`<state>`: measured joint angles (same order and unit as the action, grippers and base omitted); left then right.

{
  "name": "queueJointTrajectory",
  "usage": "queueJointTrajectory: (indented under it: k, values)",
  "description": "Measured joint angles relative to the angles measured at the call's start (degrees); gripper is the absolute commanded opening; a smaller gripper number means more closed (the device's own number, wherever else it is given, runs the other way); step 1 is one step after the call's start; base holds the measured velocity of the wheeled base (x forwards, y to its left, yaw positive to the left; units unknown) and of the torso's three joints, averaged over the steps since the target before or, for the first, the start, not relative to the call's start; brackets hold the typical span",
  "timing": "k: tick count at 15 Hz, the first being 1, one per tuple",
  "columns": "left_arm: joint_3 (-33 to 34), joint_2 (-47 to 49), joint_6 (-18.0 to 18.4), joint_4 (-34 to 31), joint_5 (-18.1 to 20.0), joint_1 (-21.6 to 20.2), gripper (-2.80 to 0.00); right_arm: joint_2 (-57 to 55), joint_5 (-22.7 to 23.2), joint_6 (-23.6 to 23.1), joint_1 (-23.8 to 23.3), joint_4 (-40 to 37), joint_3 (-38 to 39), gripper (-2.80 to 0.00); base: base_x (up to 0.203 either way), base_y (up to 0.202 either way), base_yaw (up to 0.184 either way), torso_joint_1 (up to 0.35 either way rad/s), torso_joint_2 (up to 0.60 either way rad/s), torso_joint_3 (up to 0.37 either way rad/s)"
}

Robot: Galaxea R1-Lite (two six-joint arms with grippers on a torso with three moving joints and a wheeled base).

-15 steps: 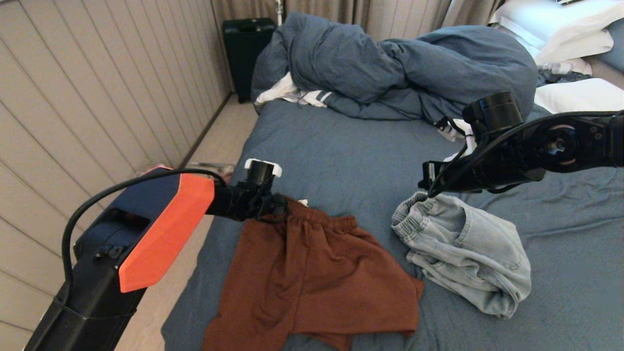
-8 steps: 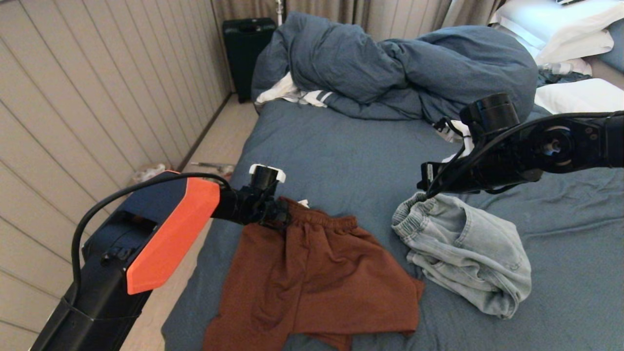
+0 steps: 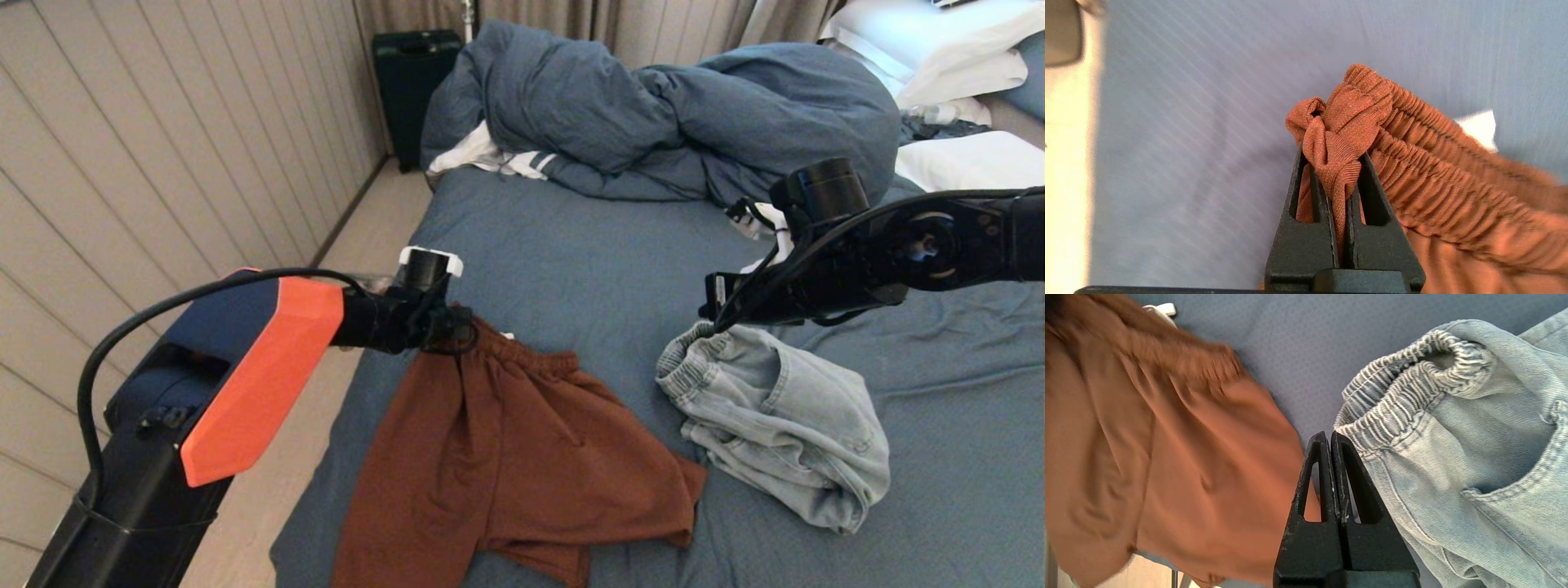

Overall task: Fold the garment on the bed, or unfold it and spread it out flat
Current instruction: Unford the brown shorts

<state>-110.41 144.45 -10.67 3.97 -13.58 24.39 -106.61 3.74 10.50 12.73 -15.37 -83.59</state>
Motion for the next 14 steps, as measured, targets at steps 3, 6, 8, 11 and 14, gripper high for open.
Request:
queueJointTrajectory:
  k: [3,6,8,11,14]
  values:
    - [-0.1,-1.8,0.0,2.9,-0.1,-1.7,-2.8,-0.2,-0.3,0.0,0.4,0.0,0.1,-2.8,0.0,0.0,0.0,0.0,0.0,0.0]
    - [-0.5,-2.6,0.3,4.9,-0.6,-3.2,-2.8,-0.4,-0.5,0.0,0.6,0.0,0.1,-2.8,0.0,0.0,0.0,0.0,0.0,0.0]
    - [-0.6,-3.1,0.4,5.9,-0.8,-3.8,-2.8,-0.4,-0.5,0.0,0.7,0.0,0.1,-2.8,0.0,0.0,0.0,0.0,0.0,0.0]
    - [-0.7,-3.2,2.2,8.5,-0.9,-4.7,-2.8,-0.4,-0.5,0.0,0.8,0.0,0.1,-2.8,0.0,0.0,0.0,0.0,0.0,0.0]
    - [-0.7,-3.1,3.0,8.4,-1.0,-5.1,-2.8,-0.4,-0.5,0.0,0.8,0.0,0.1,-2.8,0.0,0.0,0.0,0.0,0.0,0.0]
